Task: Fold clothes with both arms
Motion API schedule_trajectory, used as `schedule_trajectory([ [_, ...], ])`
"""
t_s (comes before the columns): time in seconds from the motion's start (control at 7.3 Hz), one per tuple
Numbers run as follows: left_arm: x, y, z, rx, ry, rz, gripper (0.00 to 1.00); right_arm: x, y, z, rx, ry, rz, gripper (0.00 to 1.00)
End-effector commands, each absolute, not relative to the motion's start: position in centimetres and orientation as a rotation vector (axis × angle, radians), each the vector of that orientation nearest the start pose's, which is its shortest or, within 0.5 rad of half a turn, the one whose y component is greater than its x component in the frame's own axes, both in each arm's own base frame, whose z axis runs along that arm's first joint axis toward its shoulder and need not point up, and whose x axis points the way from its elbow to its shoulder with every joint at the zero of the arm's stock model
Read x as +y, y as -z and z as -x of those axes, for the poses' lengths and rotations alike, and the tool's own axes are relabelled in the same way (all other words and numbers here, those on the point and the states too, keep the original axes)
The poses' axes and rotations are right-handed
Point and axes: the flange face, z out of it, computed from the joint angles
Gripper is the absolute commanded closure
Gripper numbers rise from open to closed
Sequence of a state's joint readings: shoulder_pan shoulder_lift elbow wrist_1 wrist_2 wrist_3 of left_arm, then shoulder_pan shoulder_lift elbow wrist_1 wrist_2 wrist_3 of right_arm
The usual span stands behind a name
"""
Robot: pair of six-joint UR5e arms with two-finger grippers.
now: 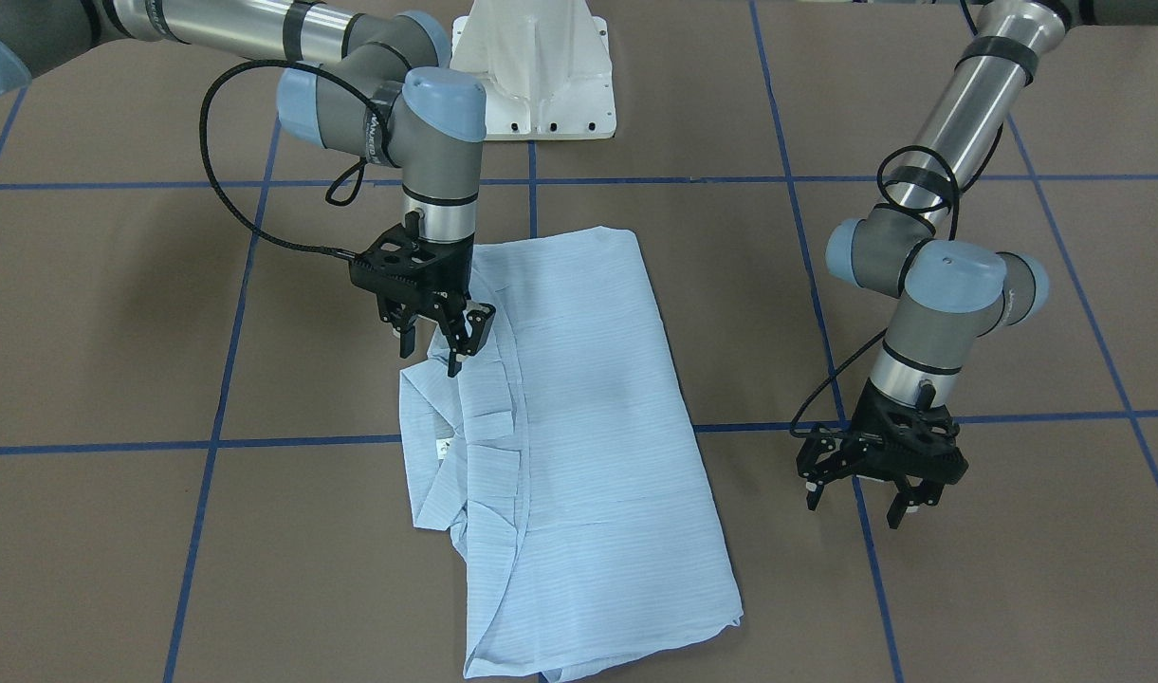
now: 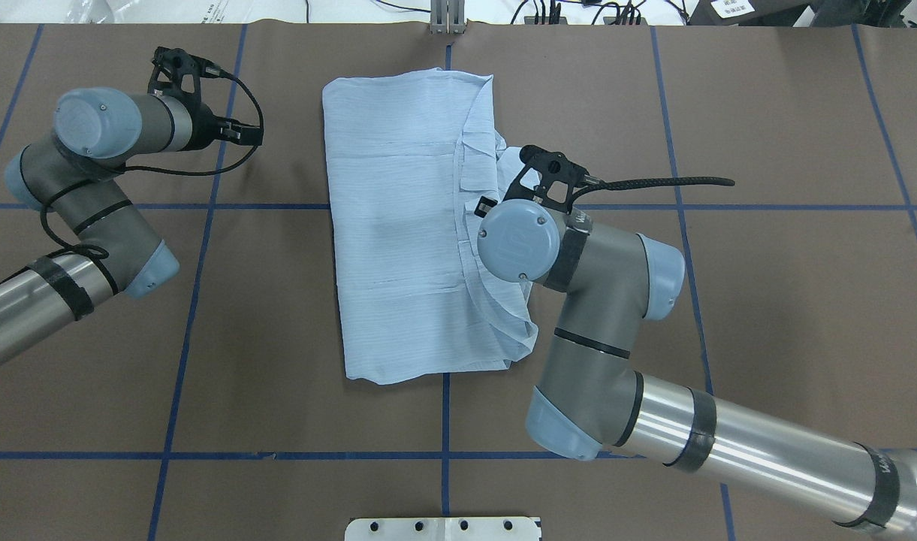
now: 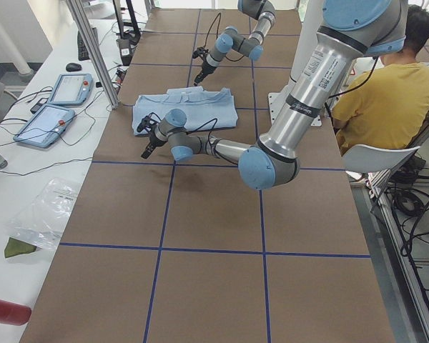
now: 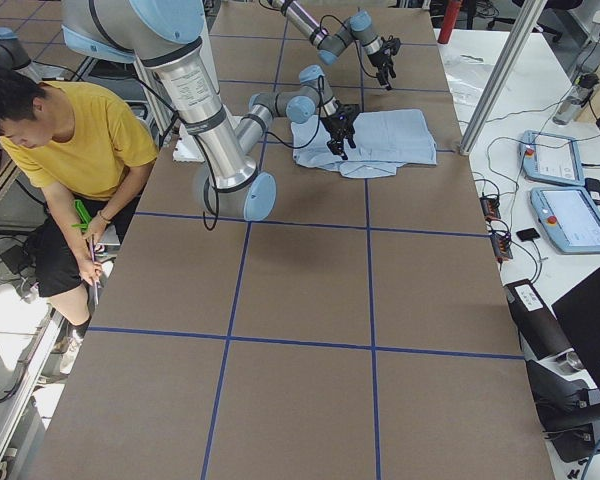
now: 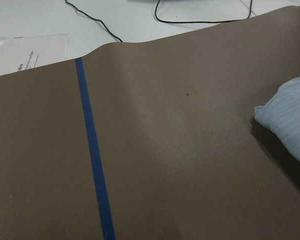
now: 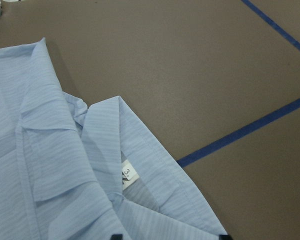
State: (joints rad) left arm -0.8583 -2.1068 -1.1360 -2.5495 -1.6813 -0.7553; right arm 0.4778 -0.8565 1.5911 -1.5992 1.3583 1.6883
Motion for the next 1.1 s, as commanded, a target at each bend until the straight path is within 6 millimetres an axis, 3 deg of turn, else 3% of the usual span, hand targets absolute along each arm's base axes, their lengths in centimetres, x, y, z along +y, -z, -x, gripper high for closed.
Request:
schedule_trajectory([
  [0.0,-64.0,-44.9,-39.2,0.794,-0.022,-0.732,0.00,-49.5,-19.5,60.9,-0.608,-0.633,-0.315,0.00],
  [0.41,-64.1,-45.0,-39.1,0.794,-0.020,-0.730,0.00,-50.7,-18.8,65.5,-0.492,-0.414,-0.260,0.00],
  [0.82,-63.4,-45.4,-38.9,0.815,-0.038,-0.708,0.00,-49.7,-20.0,65.9,-0.385,-0.194,-0.229,0.00],
  [0.96,-63.3,-45.3,-38.9,0.818,-0.039,-0.709,0.00,-49.6,-19.4,65.6,-0.338,-0.137,-0.221,0.00],
])
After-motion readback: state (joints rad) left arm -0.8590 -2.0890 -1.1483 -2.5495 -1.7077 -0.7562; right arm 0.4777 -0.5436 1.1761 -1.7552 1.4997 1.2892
